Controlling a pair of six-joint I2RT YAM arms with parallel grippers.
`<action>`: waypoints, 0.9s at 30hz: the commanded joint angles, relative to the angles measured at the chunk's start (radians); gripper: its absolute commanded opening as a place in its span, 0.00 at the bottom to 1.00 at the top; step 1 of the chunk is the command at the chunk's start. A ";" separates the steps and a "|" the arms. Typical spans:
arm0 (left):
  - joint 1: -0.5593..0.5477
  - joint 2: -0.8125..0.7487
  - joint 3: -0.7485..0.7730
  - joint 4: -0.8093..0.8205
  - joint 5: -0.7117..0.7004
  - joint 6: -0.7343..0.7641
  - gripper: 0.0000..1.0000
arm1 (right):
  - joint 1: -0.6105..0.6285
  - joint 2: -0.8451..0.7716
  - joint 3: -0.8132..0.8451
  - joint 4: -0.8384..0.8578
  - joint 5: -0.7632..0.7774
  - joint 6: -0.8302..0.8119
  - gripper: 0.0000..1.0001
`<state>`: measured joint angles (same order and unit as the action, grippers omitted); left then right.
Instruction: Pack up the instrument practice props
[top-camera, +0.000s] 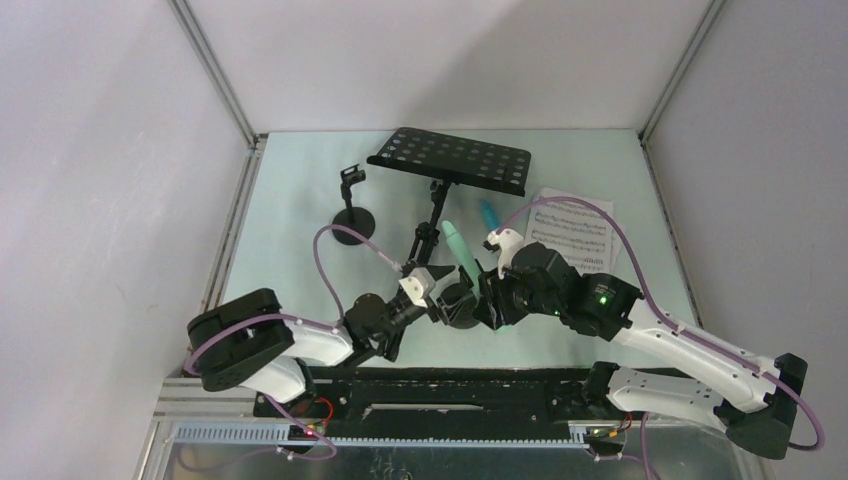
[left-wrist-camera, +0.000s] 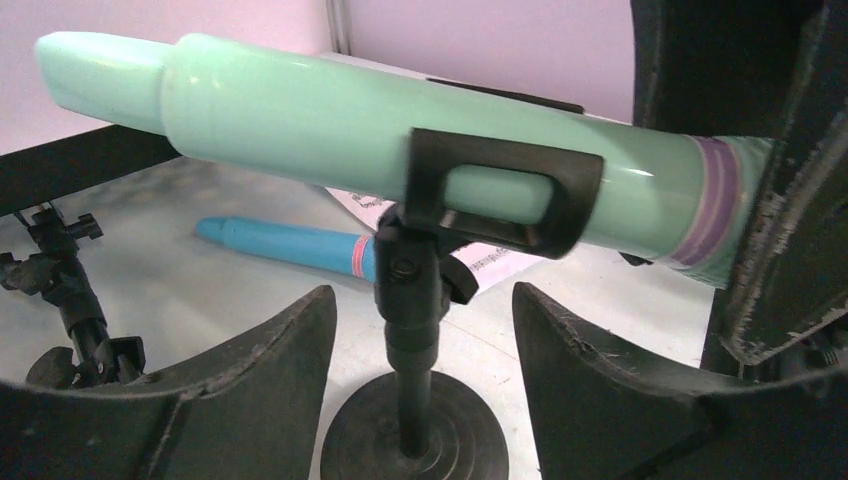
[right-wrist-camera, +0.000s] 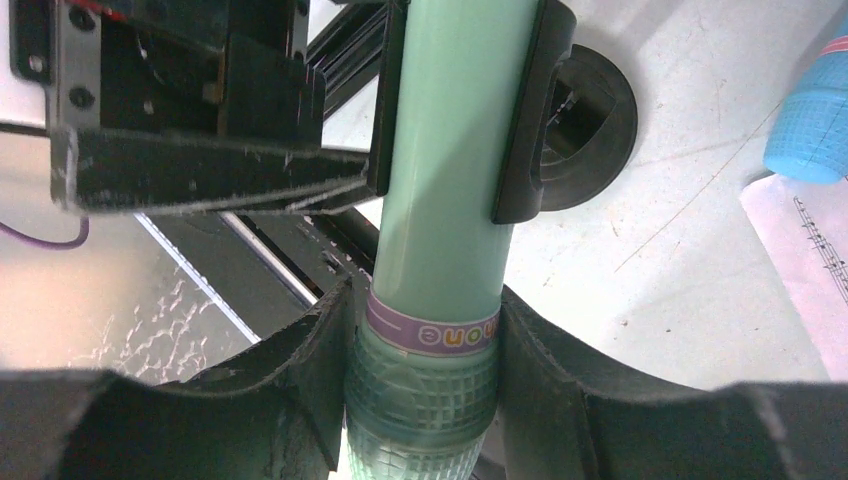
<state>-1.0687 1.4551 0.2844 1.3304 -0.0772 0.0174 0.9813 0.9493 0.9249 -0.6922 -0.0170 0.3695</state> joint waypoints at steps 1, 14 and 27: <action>0.058 0.006 0.061 0.069 0.151 -0.076 0.70 | -0.001 -0.005 0.043 -0.017 -0.045 0.016 0.00; 0.106 0.095 0.146 0.068 0.330 -0.103 0.59 | -0.001 -0.009 0.044 -0.031 -0.049 0.014 0.00; 0.142 0.099 0.155 0.055 0.359 -0.131 0.07 | 0.000 -0.016 0.044 -0.038 -0.048 0.023 0.00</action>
<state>-0.9367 1.5639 0.3893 1.3342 0.2501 -0.0719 0.9768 0.9459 0.9382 -0.7361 -0.0319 0.3721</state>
